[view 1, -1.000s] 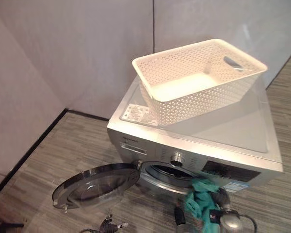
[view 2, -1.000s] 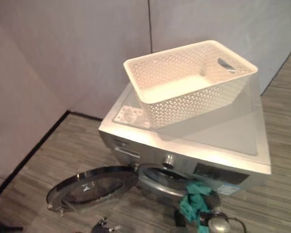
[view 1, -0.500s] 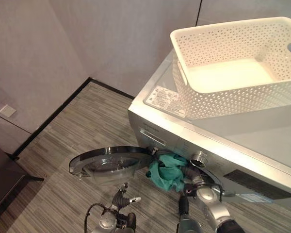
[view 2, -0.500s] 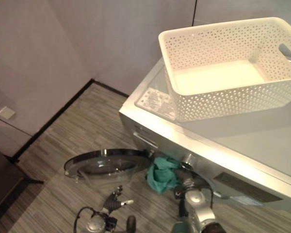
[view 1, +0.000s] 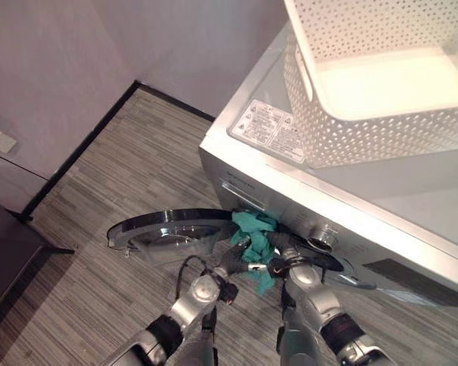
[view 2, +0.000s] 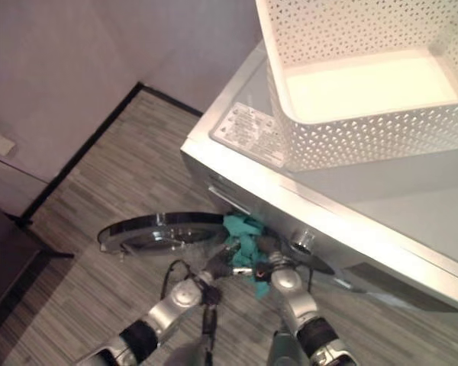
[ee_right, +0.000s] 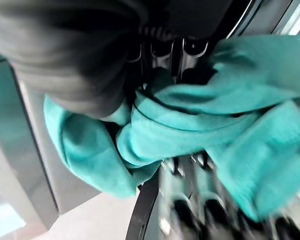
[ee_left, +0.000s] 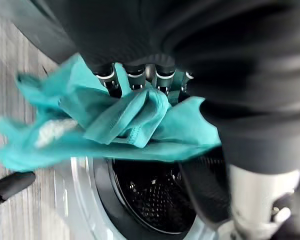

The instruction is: Grab the laundry basket,head to the washer,open it,put in the laundry and shut it.

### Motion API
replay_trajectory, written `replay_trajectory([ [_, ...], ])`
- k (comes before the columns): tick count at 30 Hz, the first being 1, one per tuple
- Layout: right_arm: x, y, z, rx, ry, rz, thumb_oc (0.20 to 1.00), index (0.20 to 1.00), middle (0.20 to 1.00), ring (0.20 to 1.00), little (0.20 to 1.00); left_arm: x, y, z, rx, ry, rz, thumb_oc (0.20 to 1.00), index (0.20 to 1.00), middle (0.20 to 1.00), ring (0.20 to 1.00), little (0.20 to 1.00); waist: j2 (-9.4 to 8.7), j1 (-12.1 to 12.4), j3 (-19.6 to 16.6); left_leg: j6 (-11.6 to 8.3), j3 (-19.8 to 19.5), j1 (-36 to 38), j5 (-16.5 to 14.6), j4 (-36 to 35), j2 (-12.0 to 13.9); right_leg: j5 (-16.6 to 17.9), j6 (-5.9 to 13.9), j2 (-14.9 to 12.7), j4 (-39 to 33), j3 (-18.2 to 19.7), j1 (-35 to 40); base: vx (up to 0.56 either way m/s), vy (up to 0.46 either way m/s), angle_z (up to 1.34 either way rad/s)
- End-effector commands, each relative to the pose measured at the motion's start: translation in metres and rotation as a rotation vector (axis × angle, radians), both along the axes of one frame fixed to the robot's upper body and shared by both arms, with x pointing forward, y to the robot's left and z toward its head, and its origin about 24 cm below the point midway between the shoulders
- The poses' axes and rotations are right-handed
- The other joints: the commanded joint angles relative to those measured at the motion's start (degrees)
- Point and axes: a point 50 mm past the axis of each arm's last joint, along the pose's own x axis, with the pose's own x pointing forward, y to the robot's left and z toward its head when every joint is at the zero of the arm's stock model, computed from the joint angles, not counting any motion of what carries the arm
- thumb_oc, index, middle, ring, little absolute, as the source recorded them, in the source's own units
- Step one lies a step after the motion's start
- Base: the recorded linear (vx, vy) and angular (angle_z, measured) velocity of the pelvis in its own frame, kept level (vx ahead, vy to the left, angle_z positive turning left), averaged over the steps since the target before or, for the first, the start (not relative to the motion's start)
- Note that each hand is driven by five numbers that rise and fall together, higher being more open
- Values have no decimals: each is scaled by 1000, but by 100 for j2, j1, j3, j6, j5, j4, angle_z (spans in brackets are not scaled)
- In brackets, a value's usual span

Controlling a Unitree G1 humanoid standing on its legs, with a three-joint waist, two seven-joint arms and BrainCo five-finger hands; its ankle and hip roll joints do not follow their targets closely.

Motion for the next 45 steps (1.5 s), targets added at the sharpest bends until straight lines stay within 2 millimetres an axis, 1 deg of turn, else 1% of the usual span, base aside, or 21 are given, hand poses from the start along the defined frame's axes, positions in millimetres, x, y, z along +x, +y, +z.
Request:
replay_trajectory([
  [1,44,5,94,191,-347,-97,200,200,200,200,200,-6,-31,0,65,-35,-161,1000,1000,1000,1000,1000,-276,-165,-110,177,411,161,-405,202,101,-461,418,-517,307,570,-136,0,0,0],
  [5,48,9,102,212,-369,-87,200,200,200,200,200,-3,-43,6,77,-61,-205,1000,1000,1000,1000,1000,-283,-206,-80,171,447,142,-400,176,103,-438,427,-511,291,619,-204,-9,4,-8],
  [8,51,14,115,259,-406,-70,200,200,200,200,200,-4,-51,17,139,-167,-322,1000,1000,1000,1000,1000,-290,-218,-41,160,506,142,-416,171,119,-427,439,-494,289,668,-263,-5,3,-7],
  [13,52,23,130,350,-454,-51,200,200,200,200,200,-3,-56,21,149,-216,-333,1000,1000,1000,1000,1000,-321,-220,-4,145,529,125,-407,169,123,-409,444,-488,289,709,-323,-9,-3,-4],
  [18,53,24,152,429,-523,-28,200,200,200,200,200,1,-58,21,344,-371,-391,1000,1000,1000,1000,1000,-351,-210,11,139,522,90,-395,143,136,-402,440,-462,275,717,-378,0,0,0],
  [21,54,25,176,458,-608,-10,200,200,200,200,200,5,-51,17,502,-499,-406,1000,1000,1000,1000,1000,-376,-157,80,126,504,26,-372,140,160,-400,433,-439,264,703,-425,0,0,0],
  [22,53,26,190,490,-659,0,200,200,200,200,200,8,-47,13,633,-588,-431,1000,1000,1000,1000,1000,-400,-156,118,118,493,-20,-359,127,176,-400,434,-423,250,692,-457,0,0,0],
  [23,54,26,190,490,-660,0,200,200,200,200,200,8,-48,13,634,-592,-431,1000,1000,1000,1000,1000,-399,-152,122,118,492,-23,-358,129,177,-399,433,-423,251,692,-460,-34,-21,0],
  [25,49,29,220,531,-776,37,200,200,200,200,200,20,-41,7,904,-768,-446,1000,1000,1000,1000,1000,-448,-177,229,82,512,-146,-310,90,200,-373,426,-376,203,687,-572,-48,-18,-1],
  [26,49,29,221,531,-778,38,200,200,200,200,200,20,-41,7,905,-772,-444,1000,1000,1000,1000,1000,-446,-177,234,80,513,-154,-308,92,200,-371,425,-375,205,689,-581,-48,-8,-1],
  [28,43,34,240,566,-852,87,200,200,200,200,200,30,-35,10,1003,-840,-404,1000,1000,1000,1000,1000,-492,-218,297,65,531,-274,-294,88,227,-335,415,-337,193,723,-724,-35,-5,-3],
  [31,35,38,256,622,-912,132,200,200,200,200,200,42,-32,18,1070,-883,-347,1000,1000,1000,1000,1000,-540,-271,345,46,570,-391,-273,81,258,-290,412,-295,158,774,-869,-24,-9,-4],
  [33,31,39,260,636,-931,145,200,200,200,200,200,46,-31,21,1082,-880,-318,1000,1000,1000,1000,1000,-551,-286,366,41,574,-427,-264,83,267,-281,404,-281,156,785,-917,-22,-24,-8],
  [36,21,38,268,639,-988,159,200,200,200,200,200,58,-28,33,1020,-814,-154,1000,1000,1000,1000,1000,-550,-337,442,-20,562,-559,-195,76,324,-289,386,-249,181,755,-1044,-21,-39,-7],
  [38,19,37,269,632,-999,159,200,200,200,200,200,59,-26,35,993,-796,-122,1000,1000,1000,1000,1000,-546,-340,462,-32,552,-591,-177,75,331,-294,379,-245,190,732,-1062,-20,-48,0],
  [40,16,31,270,595,-1024,124,200,200,200,200,200,59,-30,43,769,-694,16,1000,1000,1000,1000,1000,-537,-304,547,-60,512,-652,-158,74,371,-321,354,-215,225,676,-1092,-12,-68,4],
  [41,15,31,270,595,-1024,124,200,200,200,200,200,59,-30,44,769,-693,16,1000,1000,1000,1000,1000,-547,-314,540,-59,506,-674,-129,69,358,-298,352,-227,222,677,-1112,-15,-68,8],
  [42,17,27,267,573,-1016,85,200,200,200,200,200,55,-36,47,597,-607,75,1000,1000,1000,1000,1000,-545,-292,578,-69,476,-734,-95,68,348,-288,339,-238,225,631,-1144,-25,-43,9],
  [43,17,27,267,573,-1016,85,200,200,200,200,200,55,-36,46,597,-606,75,1000,1000,1000,1000,1000,-545,-294,576,-69,473,-736,-94,69,349,-288,339,-238,225,628,-1144,-19,-61,11],
  [44,18,25,264,561,-1003,63,200,200,200,200,200,50,-39,46,492,-543,103,1000,1000,1000,1000,1000,-543,-282,608,-77,465,-756,-76,68,348,-279,333,-242,224,598,-1157,-1,-65,9],
  [45,22,23,258,542,-968,22,200,200,200,200,200,43,-52,50,279,-413,163,1000,1000,1000,1000,1000,-540,-253,663,-95,452,-772,-74,68,359,-279,324,-234,212,554,-1133,-13,-64,8],
])
